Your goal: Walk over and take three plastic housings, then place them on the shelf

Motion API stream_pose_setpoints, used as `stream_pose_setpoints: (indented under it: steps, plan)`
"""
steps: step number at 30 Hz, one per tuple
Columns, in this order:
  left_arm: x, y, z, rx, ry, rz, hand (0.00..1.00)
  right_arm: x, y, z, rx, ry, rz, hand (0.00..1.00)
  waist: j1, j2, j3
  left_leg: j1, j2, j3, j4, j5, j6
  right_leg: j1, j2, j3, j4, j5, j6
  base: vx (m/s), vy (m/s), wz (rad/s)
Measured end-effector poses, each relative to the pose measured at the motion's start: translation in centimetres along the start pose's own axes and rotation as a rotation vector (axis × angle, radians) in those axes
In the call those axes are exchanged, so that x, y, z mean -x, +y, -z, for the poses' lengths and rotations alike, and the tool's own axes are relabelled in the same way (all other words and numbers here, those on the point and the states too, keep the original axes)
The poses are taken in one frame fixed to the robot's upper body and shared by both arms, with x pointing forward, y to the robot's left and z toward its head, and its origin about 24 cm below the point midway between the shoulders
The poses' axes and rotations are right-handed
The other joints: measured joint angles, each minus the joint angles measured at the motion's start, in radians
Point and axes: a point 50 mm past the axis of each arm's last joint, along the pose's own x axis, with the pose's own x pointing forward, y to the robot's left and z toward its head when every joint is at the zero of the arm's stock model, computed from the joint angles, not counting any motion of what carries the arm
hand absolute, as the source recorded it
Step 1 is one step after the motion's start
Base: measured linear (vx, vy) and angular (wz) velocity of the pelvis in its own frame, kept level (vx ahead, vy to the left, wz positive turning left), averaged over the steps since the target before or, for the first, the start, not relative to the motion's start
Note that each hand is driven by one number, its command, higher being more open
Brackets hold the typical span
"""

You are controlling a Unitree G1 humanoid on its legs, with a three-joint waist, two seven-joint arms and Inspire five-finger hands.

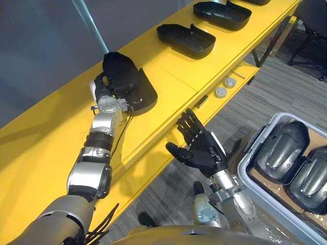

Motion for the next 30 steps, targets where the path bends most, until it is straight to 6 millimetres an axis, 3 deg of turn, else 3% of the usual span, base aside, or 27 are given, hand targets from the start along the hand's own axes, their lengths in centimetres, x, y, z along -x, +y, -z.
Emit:
stream_pose_setpoints:
  steps: [11,19,24,27,30]
  plan:
    - [-0.7,1.6,-0.5,-0.093,-0.014,-0.032,1.00,0.0,0.7,0.3,-0.005,0.014,-0.032,1.00,0.005,0.003,-0.003,0.003,0.000,-0.013,0.000,0.001,0.001,0.020,-0.002,-0.012,-0.018,0.007,-0.001,0.00,0.000,0.03]
    - [-0.7,1.1,-0.4,-0.149,-0.008,0.077,1.00,-0.1,0.6,0.4,-0.003,0.016,-0.034,1.00,0.006,0.011,-0.011,0.002,0.001,-0.032,0.001,0.001,0.001,0.042,-0.006,-0.032,-0.039,0.014,-0.001,0.02,0.000,0.06]
    - [0.2,-0.3,1.5,0.039,0.064,0.208,1.00,-0.4,0.7,0.2,0.014,0.014,-0.038,1.00,0.022,0.008,-0.028,0.004,0.001,-0.044,0.001,0.001,0.001,0.065,-0.008,-0.047,-0.065,0.017,0.004,0.01,0.003,0.08]
    - [0.6,-0.4,2.6,0.165,0.073,0.187,1.00,-1.0,1.1,0.1,0.026,0.008,-0.060,1.00,0.034,-0.003,-0.045,0.017,0.000,-0.045,0.001,-0.003,0.000,0.085,-0.009,-0.050,-0.079,0.021,0.006,0.02,0.006,0.01]
    - [0.8,-0.1,3.2,0.170,0.047,0.130,1.00,-1.3,1.5,0.1,0.038,0.002,-0.077,1.00,0.034,-0.018,-0.058,0.020,0.000,-0.043,0.001,-0.006,0.000,0.097,-0.007,-0.053,-0.096,0.027,0.011,0.00,0.000,0.00]
